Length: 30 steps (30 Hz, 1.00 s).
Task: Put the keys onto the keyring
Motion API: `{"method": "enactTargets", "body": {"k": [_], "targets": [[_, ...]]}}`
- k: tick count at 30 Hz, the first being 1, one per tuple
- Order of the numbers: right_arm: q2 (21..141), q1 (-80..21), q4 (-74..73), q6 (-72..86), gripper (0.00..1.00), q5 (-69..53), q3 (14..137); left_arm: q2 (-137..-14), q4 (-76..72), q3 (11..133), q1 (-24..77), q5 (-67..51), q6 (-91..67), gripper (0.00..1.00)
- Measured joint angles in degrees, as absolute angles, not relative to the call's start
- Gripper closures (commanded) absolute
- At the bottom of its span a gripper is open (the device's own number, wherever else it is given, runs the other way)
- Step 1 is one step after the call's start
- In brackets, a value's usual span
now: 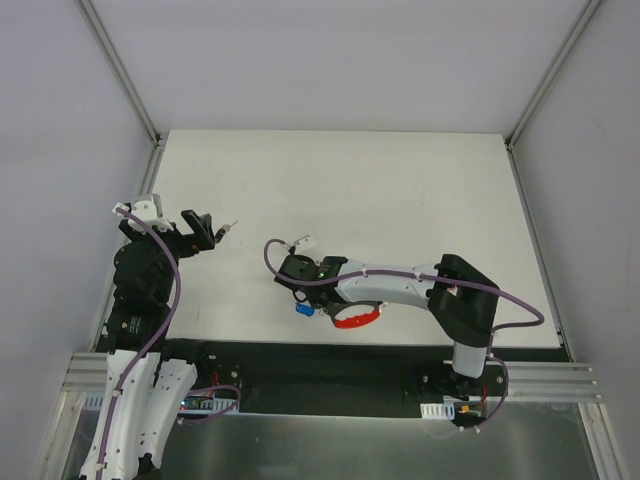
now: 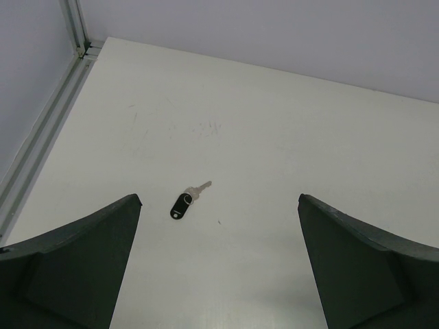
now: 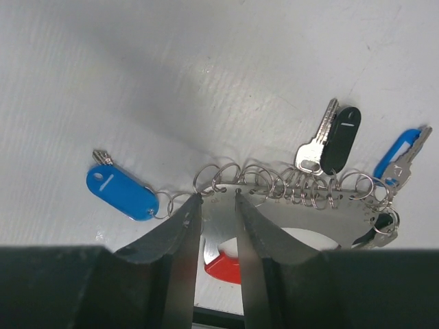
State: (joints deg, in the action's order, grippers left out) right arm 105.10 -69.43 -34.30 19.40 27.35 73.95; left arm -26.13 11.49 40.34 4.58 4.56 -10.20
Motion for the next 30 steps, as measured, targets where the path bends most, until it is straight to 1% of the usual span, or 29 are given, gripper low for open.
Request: {"method": "enactTargets", "body": {"k": [7, 16, 17, 19, 22, 23, 28, 30], "targets": [[108.44, -68.82, -33.23, 20.73, 0.73, 26.63, 73.93, -26.13, 11.46, 40.34, 4.95, 4.56, -10.20, 0.01], [108.97, -68.23, -32.71, 21.85, 0.76, 26.89, 73.91, -26.13, 11.49, 40.34, 4.97, 4.56, -10.20, 0.01], [109.06, -68.14, -32.71, 21.93, 0.79, 27.00, 73.91, -26.13, 11.49, 40.34, 5.04, 4.56, -10.20, 0.01], [109.12, -68.10, -32.67, 22.13, 0.83, 27.07, 73.89, -26.13, 11.46, 40.34, 5.32, 4.56, -10.20, 0.01], [109.12, -67.96, -32.27, 22.37, 0.85, 27.22, 73.43, -26.13, 11.46, 40.34, 5.32, 4.56, -10.20, 0.01], [109.12, -67.85, -32.12, 22.44, 0.89, 27.24, 73.21, -26.13, 11.49, 40.34, 5.32, 4.54, -10.20, 0.01], [108.64, -67.57, -31.62, 22.44, 0.99, 27.31, 72.58, -26.13, 11.46, 40.34, 5.32, 4.54, -10.20, 0.01], [107.79, -67.53, -31.53, 22.26, 0.99, 27.29, 71.92, -26.13, 11.46, 40.34, 5.32, 4.54, -10.20, 0.01]]}}
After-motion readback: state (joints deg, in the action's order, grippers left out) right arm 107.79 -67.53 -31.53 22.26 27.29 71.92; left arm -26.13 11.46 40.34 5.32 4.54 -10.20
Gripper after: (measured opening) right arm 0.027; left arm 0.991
